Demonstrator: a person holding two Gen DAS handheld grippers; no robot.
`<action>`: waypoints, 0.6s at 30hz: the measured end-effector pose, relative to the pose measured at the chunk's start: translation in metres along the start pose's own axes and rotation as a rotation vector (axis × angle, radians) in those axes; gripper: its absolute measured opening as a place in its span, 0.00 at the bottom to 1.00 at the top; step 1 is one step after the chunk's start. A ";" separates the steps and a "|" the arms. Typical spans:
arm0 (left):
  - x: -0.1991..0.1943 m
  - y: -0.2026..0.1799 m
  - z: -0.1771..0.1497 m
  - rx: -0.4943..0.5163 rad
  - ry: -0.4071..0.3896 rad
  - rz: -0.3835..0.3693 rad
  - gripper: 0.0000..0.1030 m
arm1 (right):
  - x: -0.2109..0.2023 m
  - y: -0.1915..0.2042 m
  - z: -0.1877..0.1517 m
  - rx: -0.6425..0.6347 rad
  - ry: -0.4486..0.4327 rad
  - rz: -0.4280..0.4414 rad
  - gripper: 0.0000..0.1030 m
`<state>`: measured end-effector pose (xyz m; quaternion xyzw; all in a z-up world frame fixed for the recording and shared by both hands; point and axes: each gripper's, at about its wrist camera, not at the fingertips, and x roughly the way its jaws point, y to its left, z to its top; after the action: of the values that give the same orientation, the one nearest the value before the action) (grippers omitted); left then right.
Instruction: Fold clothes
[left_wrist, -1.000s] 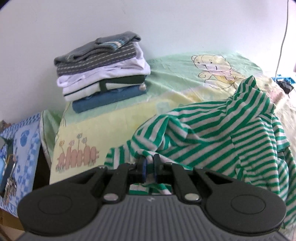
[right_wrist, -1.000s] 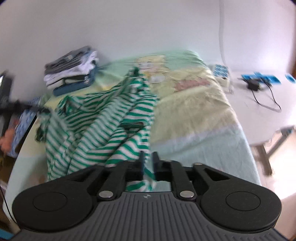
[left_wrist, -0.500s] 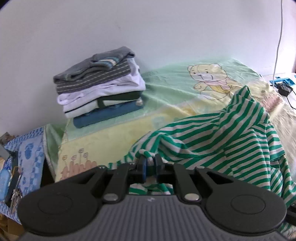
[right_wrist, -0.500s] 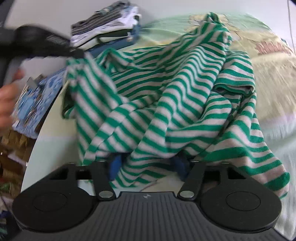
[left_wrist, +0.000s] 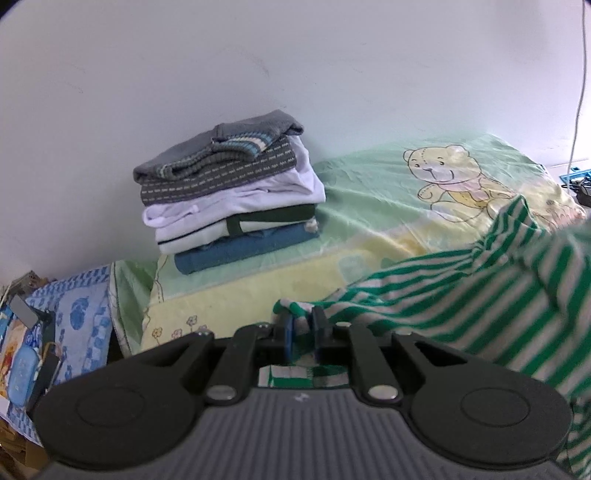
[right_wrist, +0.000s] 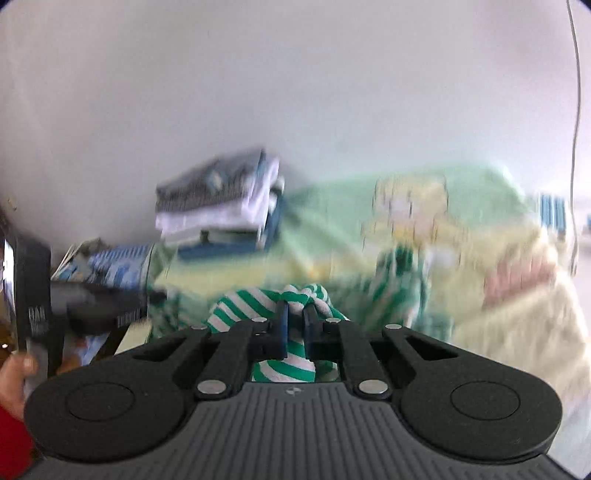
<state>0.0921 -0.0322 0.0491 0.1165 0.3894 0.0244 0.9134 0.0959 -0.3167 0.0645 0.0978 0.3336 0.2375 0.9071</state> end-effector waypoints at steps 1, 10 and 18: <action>0.003 0.000 0.004 0.001 -0.001 0.006 0.11 | 0.006 -0.002 0.008 -0.002 -0.015 -0.009 0.08; 0.035 -0.002 0.045 0.009 -0.026 0.074 0.21 | 0.070 -0.008 0.078 -0.031 -0.161 -0.123 0.07; 0.062 0.004 0.026 -0.007 0.033 0.077 0.38 | 0.158 -0.020 0.074 -0.084 -0.108 -0.268 0.05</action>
<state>0.1546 -0.0252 0.0235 0.1278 0.3996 0.0630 0.9056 0.2568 -0.2573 0.0257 0.0271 0.2843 0.1224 0.9505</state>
